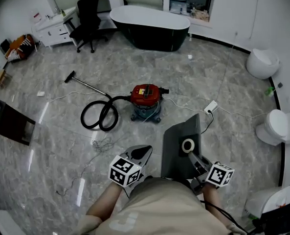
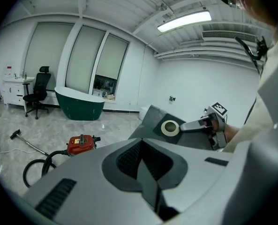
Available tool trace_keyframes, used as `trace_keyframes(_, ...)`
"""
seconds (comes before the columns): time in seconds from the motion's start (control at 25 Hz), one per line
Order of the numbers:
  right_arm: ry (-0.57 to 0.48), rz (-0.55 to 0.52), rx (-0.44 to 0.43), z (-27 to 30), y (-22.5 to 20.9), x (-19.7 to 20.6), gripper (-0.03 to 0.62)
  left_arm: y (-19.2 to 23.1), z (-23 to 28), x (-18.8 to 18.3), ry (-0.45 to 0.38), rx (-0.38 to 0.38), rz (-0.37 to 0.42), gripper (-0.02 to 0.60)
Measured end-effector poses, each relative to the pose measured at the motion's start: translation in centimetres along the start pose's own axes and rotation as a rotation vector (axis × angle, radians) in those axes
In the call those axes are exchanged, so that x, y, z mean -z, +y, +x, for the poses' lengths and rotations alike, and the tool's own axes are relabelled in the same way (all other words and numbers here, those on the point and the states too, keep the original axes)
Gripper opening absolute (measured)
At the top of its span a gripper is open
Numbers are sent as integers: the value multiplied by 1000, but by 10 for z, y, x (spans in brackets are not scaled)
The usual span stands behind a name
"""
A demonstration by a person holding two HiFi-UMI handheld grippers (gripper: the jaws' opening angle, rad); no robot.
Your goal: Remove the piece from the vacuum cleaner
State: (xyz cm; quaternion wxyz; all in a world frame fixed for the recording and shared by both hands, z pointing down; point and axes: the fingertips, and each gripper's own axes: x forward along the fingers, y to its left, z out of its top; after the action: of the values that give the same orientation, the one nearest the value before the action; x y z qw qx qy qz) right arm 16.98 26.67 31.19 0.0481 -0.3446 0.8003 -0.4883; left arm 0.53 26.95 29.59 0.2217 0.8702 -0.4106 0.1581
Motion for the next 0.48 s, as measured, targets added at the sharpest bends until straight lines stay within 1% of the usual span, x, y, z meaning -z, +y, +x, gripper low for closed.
trace_keyframes(0.12, 7, 4, -18, -13, -24, -29, 34, -21, 34, -17, 7, -12, 30, 2)
trace_keyframes(0.2, 9, 11, -21, -26, -42, -47, 34, -37, 57, -27, 5, -18, 34, 2)
trace_keyframes(0.36, 37, 11, -14, -53, -81, -74, 34, -74, 102, -41, 9, -17, 38, 2)
trace_keyframes(0.48, 53, 6, 11, -69, -109, -92, 34, -96, 126, -46, 27, -23, 61, 2)
